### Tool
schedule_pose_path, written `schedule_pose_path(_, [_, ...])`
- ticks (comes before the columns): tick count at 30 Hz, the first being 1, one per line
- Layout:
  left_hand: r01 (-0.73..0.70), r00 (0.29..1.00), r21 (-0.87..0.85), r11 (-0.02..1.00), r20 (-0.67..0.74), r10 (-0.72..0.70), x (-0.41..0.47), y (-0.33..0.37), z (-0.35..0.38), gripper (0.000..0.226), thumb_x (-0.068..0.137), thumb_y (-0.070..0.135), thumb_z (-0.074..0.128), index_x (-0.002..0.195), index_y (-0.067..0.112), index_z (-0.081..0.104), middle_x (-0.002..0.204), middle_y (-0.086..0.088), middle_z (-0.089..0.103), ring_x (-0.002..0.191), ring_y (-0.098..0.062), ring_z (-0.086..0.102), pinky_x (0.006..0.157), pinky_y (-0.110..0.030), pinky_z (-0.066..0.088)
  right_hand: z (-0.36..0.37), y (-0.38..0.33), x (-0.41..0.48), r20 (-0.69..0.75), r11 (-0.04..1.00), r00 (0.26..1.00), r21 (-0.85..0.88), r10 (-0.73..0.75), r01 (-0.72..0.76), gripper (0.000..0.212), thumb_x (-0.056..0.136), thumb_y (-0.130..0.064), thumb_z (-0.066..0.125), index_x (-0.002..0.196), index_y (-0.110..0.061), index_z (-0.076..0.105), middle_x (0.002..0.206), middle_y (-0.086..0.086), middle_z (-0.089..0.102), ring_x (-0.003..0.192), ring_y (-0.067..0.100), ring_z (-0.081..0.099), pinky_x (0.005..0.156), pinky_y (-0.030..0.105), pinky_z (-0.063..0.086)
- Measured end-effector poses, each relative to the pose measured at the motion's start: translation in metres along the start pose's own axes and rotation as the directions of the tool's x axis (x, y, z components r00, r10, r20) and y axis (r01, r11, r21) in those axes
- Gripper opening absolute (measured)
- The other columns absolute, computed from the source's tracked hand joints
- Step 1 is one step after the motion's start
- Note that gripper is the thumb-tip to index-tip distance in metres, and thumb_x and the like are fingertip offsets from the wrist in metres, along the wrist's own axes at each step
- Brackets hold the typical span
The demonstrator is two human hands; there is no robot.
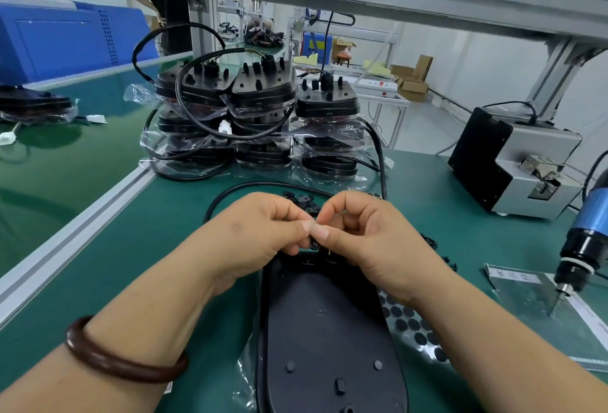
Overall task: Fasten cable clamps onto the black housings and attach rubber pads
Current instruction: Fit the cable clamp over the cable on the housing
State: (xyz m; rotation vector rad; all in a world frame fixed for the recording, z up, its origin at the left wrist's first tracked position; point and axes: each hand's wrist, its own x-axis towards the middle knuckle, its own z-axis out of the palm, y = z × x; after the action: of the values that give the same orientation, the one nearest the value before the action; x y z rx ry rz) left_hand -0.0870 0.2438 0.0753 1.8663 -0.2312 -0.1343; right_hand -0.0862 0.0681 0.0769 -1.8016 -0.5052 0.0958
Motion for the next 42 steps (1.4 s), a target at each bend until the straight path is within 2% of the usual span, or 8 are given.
schedule_pose_path(7, [-0.056,0.998,0.079,0.995,0.039,0.053,0.0,0.002,-0.001,0.011,0.09,0.021,0.061,0.082,0.022,0.069,0.067,0.009,0.065,0.064,-0.001,0.057,0.071,-0.022,0.048,0.002,0.002,-0.002,-0.038,0.999,0.999,-0.036,-0.032,0.031,0.016,0.087,-0.01,0.069,0.082,-0.016,0.055,0.064,-0.004,0.054,0.06,0.01,0.042,0.056,0.017,0.036])
schedule_pose_path(9, [-0.05,0.998,0.076,0.996,0.027,0.048,0.001,0.001,0.0,0.012,0.09,0.021,0.061,0.082,0.022,0.07,0.066,0.01,0.064,0.063,-0.001,0.055,0.07,-0.021,0.047,0.001,0.003,-0.005,-0.038,0.996,0.997,-0.06,-0.067,0.065,0.012,0.088,-0.01,0.069,0.08,-0.017,0.062,0.062,-0.008,0.055,0.059,0.007,0.044,0.057,0.016,0.038])
schedule_pose_path(12, [-0.016,1.0,0.035,0.999,0.022,0.015,0.004,-0.001,0.001,0.009,0.09,0.019,0.063,0.086,0.019,0.071,0.065,0.008,0.064,0.06,-0.002,0.053,0.065,-0.018,0.043,-0.003,0.006,-0.01,-0.007,0.977,0.994,-0.182,-0.114,0.111,0.011,0.084,-0.015,0.074,0.084,-0.026,0.072,0.061,0.006,0.053,0.06,0.013,0.043,0.058,0.026,0.039])
schedule_pose_path(15, [0.036,0.999,-0.045,0.998,0.021,-0.035,0.005,-0.001,0.0,0.007,0.089,0.014,0.063,0.091,0.018,0.068,0.06,0.008,0.063,0.051,0.002,0.051,0.05,-0.008,0.039,-0.001,0.011,-0.011,-0.042,0.918,0.971,-0.339,-0.234,0.206,0.022,0.078,-0.016,0.08,0.081,-0.035,0.071,0.054,-0.011,0.048,0.051,0.004,0.039,0.053,0.019,0.037])
schedule_pose_path(19, [-0.001,0.999,-0.011,1.0,0.036,0.001,0.005,-0.001,-0.001,0.006,0.088,0.013,0.063,0.087,0.018,0.067,0.064,0.006,0.066,0.055,0.0,0.051,0.054,-0.008,0.041,0.006,0.014,-0.009,-0.046,0.814,0.908,-0.464,-0.417,0.35,0.008,0.081,-0.02,0.071,0.085,-0.015,0.076,0.074,-0.002,0.071,0.063,0.012,0.061,0.061,0.03,0.051])
schedule_pose_path(22, [-0.066,0.997,0.044,0.997,0.047,0.064,0.002,-0.001,-0.006,0.006,0.089,0.012,0.063,0.089,0.018,0.065,0.061,0.01,0.064,0.057,0.001,0.052,0.06,-0.009,0.044,0.005,0.015,-0.008,-0.018,0.795,0.898,-0.471,-0.44,0.381,0.011,0.082,-0.016,0.069,0.083,-0.007,0.075,0.081,0.005,0.073,0.075,0.02,0.068,0.068,0.04,0.053])
schedule_pose_path(29, [-0.141,0.98,0.175,0.974,0.164,0.113,-0.012,-0.006,-0.029,0.019,0.085,0.007,0.067,0.091,0.026,0.07,0.088,0.002,0.072,0.079,0.0,0.063,0.075,-0.011,0.049,0.008,0.012,-0.009,0.101,0.705,0.877,-0.555,-0.47,0.442,0.004,0.081,-0.007,0.07,0.077,-0.006,0.07,0.085,0.002,0.072,0.078,0.011,0.066,0.073,0.027,0.052])
schedule_pose_path(42, [-0.204,0.978,0.307,0.93,0.093,0.185,-0.015,-0.007,-0.024,0.029,0.084,0.01,0.07,0.086,0.038,0.073,0.086,0.013,0.074,0.084,-0.001,0.067,0.082,-0.012,0.049,0.003,0.008,-0.009,0.164,0.664,0.891,-0.612,-0.423,0.428,0.005,0.084,-0.007,0.066,0.08,-0.005,0.068,0.085,0.005,0.071,0.077,0.02,0.065,0.069,0.037,0.05])
